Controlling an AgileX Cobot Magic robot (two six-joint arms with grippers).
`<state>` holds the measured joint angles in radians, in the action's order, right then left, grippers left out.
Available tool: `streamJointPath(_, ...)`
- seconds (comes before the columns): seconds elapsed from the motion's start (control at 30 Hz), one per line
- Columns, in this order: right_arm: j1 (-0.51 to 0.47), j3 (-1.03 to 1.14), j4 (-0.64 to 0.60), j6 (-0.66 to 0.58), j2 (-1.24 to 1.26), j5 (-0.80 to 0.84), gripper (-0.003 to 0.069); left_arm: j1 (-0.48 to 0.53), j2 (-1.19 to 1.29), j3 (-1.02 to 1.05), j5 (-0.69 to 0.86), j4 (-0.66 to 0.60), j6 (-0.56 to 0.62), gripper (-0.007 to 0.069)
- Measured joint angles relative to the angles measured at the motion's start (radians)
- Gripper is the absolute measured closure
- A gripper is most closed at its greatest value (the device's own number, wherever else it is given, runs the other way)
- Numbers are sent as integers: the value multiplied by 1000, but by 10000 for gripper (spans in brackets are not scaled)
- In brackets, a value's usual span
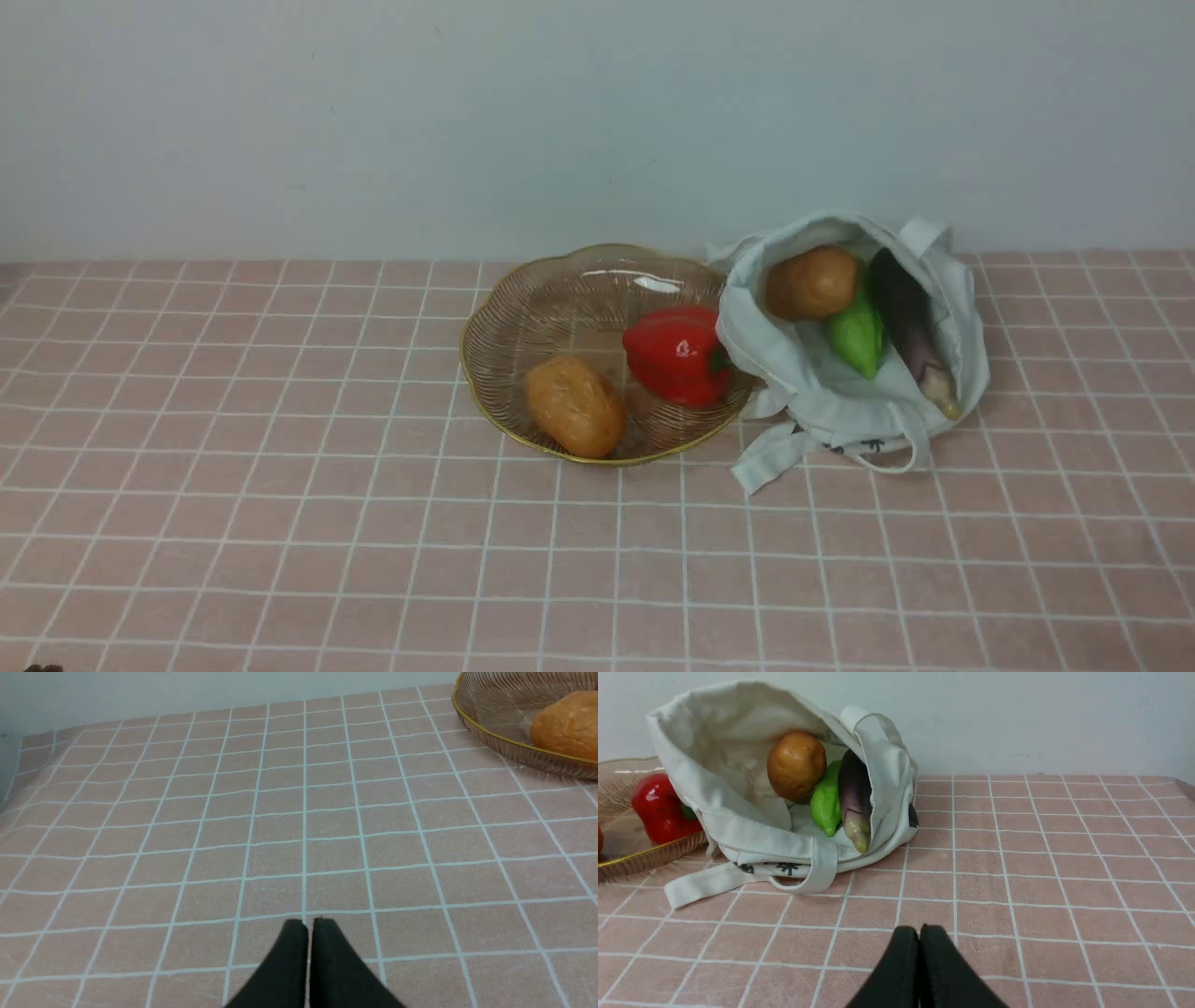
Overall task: Take vegetables from bag on pink coffee tablecloth place on plate.
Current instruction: 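Reach into the white cloth bag and grasp a vegetable inside with the right gripper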
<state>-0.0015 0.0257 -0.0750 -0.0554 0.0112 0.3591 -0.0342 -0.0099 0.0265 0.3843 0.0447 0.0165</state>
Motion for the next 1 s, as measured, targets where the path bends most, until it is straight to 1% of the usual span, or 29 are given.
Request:
streamJointPath(0.8, 0, 0, 0, 0, 0, 0, 673, 0, 0, 0, 0, 0, 0, 629)
streamJointPath(1.0, 0, 0, 31, -15, 0, 3, 673, 0, 0, 0, 0, 0, 0, 629)
